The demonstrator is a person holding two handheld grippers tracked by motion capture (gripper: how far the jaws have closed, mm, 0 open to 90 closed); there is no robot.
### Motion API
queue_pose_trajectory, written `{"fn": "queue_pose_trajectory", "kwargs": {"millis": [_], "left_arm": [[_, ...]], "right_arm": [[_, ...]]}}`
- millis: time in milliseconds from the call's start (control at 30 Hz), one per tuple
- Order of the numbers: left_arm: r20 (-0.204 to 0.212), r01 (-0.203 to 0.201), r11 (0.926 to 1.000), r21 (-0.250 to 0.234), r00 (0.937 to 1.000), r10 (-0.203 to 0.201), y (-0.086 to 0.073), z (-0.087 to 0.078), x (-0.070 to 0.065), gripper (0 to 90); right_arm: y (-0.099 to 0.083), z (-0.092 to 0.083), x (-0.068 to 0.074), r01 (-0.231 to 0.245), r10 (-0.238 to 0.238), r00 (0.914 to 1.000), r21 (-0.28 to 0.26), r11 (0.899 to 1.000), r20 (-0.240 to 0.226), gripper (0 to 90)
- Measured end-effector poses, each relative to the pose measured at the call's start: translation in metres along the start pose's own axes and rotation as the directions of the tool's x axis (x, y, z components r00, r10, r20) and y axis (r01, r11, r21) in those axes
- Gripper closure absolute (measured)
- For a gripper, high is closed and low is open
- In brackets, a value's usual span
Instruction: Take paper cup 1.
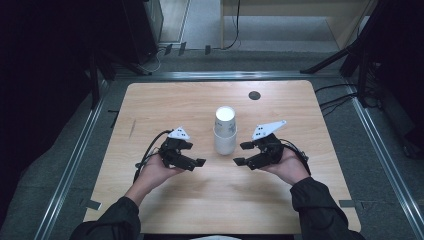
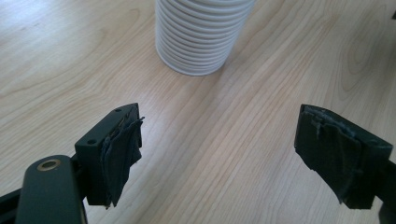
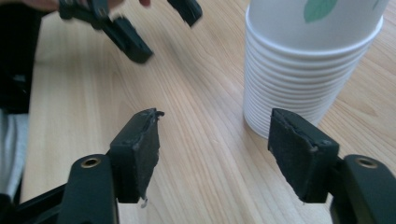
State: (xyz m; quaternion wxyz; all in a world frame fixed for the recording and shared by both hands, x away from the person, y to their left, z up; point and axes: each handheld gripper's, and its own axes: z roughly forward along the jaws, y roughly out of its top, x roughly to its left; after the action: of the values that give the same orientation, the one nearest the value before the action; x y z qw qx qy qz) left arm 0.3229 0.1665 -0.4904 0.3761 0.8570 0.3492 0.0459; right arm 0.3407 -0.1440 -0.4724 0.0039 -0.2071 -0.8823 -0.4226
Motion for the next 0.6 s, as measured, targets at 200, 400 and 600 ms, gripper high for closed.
{"fn": "queue_pose_trajectory", "kwargs": {"millis": [200,400,600], "left_arm": [[0.007,-0.006,1.0000,-0.006,1.0000,0.006,-0.002,-0.006,0.000,15.6],[0.018,-0.030,0.9995,0.004,0.9994,0.030,-0.002,-0.011,-0.006,15.5],[0.025,-0.032,0.9995,0.002,0.9992,0.032,-0.003,-0.012,-0.006,15.5]], "right_arm": [[0.001,-0.001,-0.003,-0.022,0.022,0.9996,-0.013,1.000,0.016,39.7],[0.000,-0.004,-0.004,-0.029,0.030,0.9987,-0.015,0.999,0.041,39.3],[-0.001,-0.008,-0.002,-0.021,0.022,0.9979,-0.020,1.000,0.062,38.1]]}}
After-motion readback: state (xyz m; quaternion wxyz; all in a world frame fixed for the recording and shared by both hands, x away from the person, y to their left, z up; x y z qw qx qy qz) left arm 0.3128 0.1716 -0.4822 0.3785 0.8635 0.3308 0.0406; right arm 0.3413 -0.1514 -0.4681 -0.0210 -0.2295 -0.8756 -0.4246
